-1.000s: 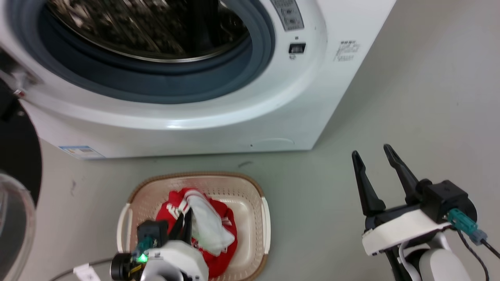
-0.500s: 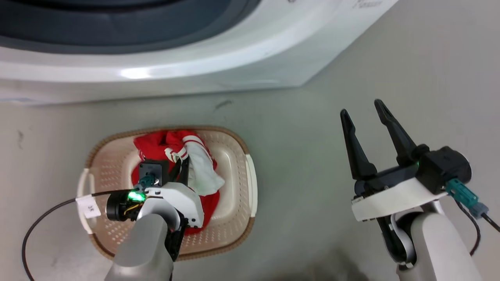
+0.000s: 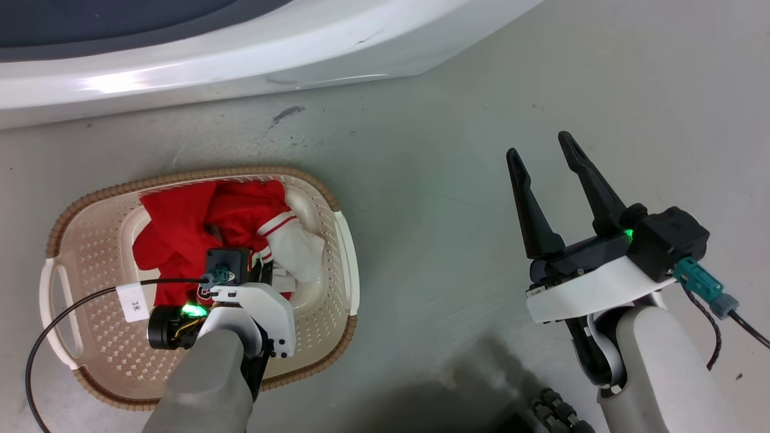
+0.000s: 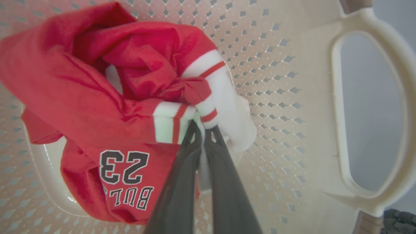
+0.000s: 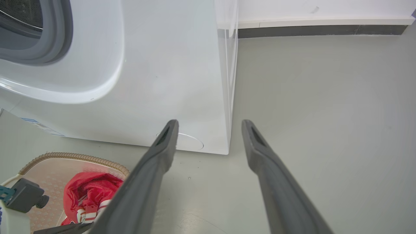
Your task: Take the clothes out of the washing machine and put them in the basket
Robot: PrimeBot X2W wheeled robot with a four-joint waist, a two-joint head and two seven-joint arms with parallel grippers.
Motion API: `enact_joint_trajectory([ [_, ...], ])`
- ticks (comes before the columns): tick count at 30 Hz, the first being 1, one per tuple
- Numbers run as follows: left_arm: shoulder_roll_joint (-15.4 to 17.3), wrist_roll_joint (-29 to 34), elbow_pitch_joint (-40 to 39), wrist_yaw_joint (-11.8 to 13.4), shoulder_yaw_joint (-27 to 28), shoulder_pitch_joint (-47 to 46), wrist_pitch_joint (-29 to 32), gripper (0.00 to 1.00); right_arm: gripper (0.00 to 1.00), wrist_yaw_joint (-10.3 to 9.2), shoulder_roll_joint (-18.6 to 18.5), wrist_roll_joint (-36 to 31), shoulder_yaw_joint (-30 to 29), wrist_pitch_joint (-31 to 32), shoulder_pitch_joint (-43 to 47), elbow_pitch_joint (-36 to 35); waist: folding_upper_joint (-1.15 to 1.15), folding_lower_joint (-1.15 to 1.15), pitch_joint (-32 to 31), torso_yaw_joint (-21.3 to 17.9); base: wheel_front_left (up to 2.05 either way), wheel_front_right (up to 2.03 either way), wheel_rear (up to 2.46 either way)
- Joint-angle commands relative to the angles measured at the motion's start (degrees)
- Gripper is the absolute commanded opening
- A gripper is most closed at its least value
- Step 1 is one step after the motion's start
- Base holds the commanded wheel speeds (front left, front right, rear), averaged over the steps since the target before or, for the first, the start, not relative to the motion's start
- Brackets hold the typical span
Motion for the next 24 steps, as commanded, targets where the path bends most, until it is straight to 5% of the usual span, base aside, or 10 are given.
enact_joint_trajectory([
  [1,0.18,-0.26,0.4,-0.24,-0.01,-0.89,-0.13,0.1,1.0,-0.04,0.05,0.02,0.04,-0.29,-1.06,0.33,0.0,-0.01,-0.2,-0.05,0.0,0.0,0.0],
  [2,0.11,-0.19,0.64,-0.35,-0.08,-1.02,-0.13,0.39,1.0,-0.04,0.06,-0.02,-0.06,-0.47,-1.15,0.73,0.0,-0.01,-0.6,0.07,0.0,0.0,0.0],
  [3,-0.08,-0.06,0.72,-0.46,-0.33,-1.09,-0.13,0.99,1.0,-0.04,0.05,-0.11,-0.23,-0.58,-1.13,1.13,0.0,-0.01,-1.16,0.24,0.0,0.0,0.0],
  [18,-2.15,-4.71,-9.48,-1.84,-1.98,11.65,-0.14,1.0,1.0,-0.04,0.02,-3.67,-6.28,1.72,6.79,3.26,0.0,-0.01,-22.57,6.39,0.0,0.0,0.0],
  [24,-2.13,-8.63,-19.56,0.17,-2.04,17.51,-0.13,1.0,1.0,-0.04,0.0,-4.82,-9.56,3.83,11.59,1.15,0.0,-0.01,-29.57,9.23,0.0,0.0,0.0],
])
